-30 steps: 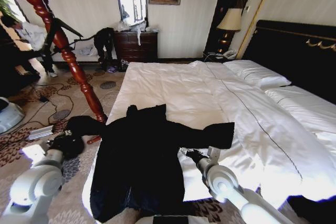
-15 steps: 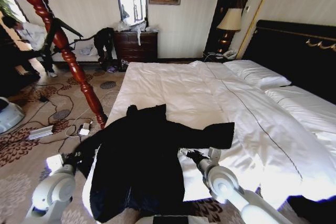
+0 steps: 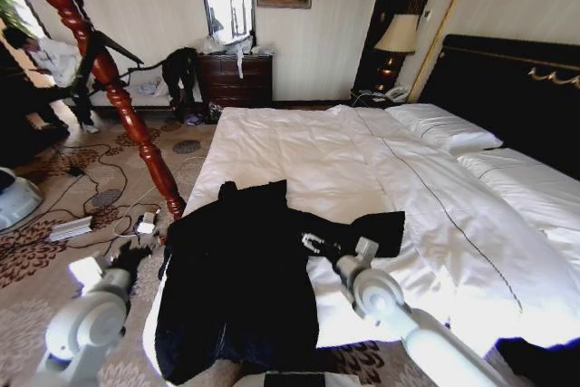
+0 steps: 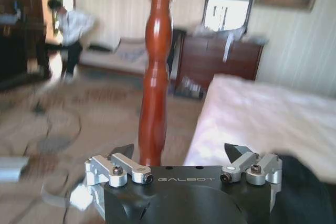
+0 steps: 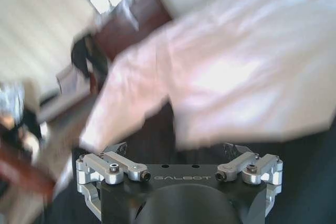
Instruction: Pick up the clothes from the bed and hang them on the clothes hanger.
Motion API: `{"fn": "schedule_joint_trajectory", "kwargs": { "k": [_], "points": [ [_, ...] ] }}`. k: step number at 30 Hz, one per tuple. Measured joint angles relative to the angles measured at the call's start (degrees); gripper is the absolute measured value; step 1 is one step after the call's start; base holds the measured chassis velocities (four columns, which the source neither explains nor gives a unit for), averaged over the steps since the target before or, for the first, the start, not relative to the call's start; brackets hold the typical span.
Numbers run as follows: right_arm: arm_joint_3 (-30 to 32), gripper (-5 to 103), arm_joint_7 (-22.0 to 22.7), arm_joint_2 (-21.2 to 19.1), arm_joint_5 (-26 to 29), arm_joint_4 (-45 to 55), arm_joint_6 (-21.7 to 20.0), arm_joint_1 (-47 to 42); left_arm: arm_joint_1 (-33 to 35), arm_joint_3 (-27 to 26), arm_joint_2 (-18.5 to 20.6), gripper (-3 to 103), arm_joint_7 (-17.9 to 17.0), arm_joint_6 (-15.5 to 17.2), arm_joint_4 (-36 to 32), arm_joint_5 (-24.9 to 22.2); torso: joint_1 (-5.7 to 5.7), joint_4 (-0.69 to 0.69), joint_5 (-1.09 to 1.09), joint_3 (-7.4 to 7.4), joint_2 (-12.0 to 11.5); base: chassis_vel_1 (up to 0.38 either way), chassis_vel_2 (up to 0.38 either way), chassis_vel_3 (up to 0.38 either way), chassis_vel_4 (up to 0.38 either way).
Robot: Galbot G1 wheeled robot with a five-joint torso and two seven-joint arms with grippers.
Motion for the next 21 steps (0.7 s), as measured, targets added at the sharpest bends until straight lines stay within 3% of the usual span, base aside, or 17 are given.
{"fn": "schedule_joint_trajectory", "kwargs": {
  "k": [2,3,4,5,8,9,12,14,15,18,19,21],
  "points": [
    [4.01,100,-4.11,1.51,-4.38,-1.38,3.04,0.23,-5.69,-0.01,7.94,99,0.25,-1.66,3.72,-3.07,0.0,-0.03,-0.03,0.0,0.0,0.0,0.0,0.0,0.0],
    [5.1,100,-5.88,2.15,-6.59,-2.19,4.42,0.2,-7.5,-0.05,10.43,100,0.48,-1.9,4.7,-3.74,0.01,-0.07,0.0,0.0,0.0,0.0,0.0,0.0,0.0],
    [5.1,100,-5.88,2.15,-6.59,-2.19,4.42,0.2,-7.5,-0.05,10.43,100,0.48,-1.9,4.7,-3.74,0.01,-0.07,0.0,0.0,0.0,0.0,0.0,0.0,0.0],
    [6.32,100,-8.87,3.51,-10.36,-4.21,6.87,0.34,-10.26,-0.89,15.18,100,1.07,-2.17,6.2,-4.99,0.01,-0.09,0.02,0.0,0.0,0.0,0.0,0.0,0.0],
    [7.58,100,-12.58,7.17,-15.32,-7.89,9.33,0.7,-14.71,-2.5,23.5,100,1.68,-1.89,8.26,-8.93,0.01,0.01,0.06,0.0,0.0,0.0,0.0,0.0,0.0],
    [7.58,100,-12.58,7.17,-15.32,-7.89,9.33,0.7,-14.71,-2.5,23.5,100,1.68,-1.89,8.26,-8.93,0.01,0.01,0.06,0.0,0.0,0.0,0.0,0.0,0.0],
    [8.94,100,-15.27,10.22,-17.03,-9.08,10.96,-0.33,-20.43,-0.72,30.11,100,4.35,-3.85,12.59,-11.52,0.0,0.0,0.03,0.0,0.0,0.0,0.0,0.0,0.0],
    [9.45,100,-15.9,10.75,-17.33,-9.15,11.36,-0.75,-22.26,0.38,31.25,100,5.4,-4.68,13.99,-11.72,0.01,-0.01,0.03,0.0,0.0,0.0,0.0,0.0,0.0],
    [10.39,100,-16.69,11.67,-17.75,-9.19,11.8,-1.48,-26.9,3.79,32.48,100,7.22,-5.82,16.89,-12.08,0.0,-0.03,0.03,0.0,0.0,0.0,0.0,0.0,0.0],
    [11.22,100,-16.97,12.65,-17.96,-9.2,11.96,-2.04,-36.62,11.73,32.46,100,8.36,-6.67,21.39,-12.62,0.0,-0.01,0.01,0.0,0.0,0.0,0.0,0.0,0.0],
    [11.22,100,-16.97,12.65,-17.96,-9.2,11.96,-2.04,-36.62,11.73,32.46,100,8.36,-6.67,21.39,-12.62,0.0,-0.01,0.01,0.0,0.0,0.0,0.0,0.0,0.0],
    [11.62,100,-16.98,13.11,-17.96,-9.37,11.97,-2.12,-48.22,21.12,31.12,100,8.93,-7.18,27.2,-12.78,0.0,-0.02,0.0,0.0,0.0,0.0,0.0,0.0,0.0]
  ]
}}
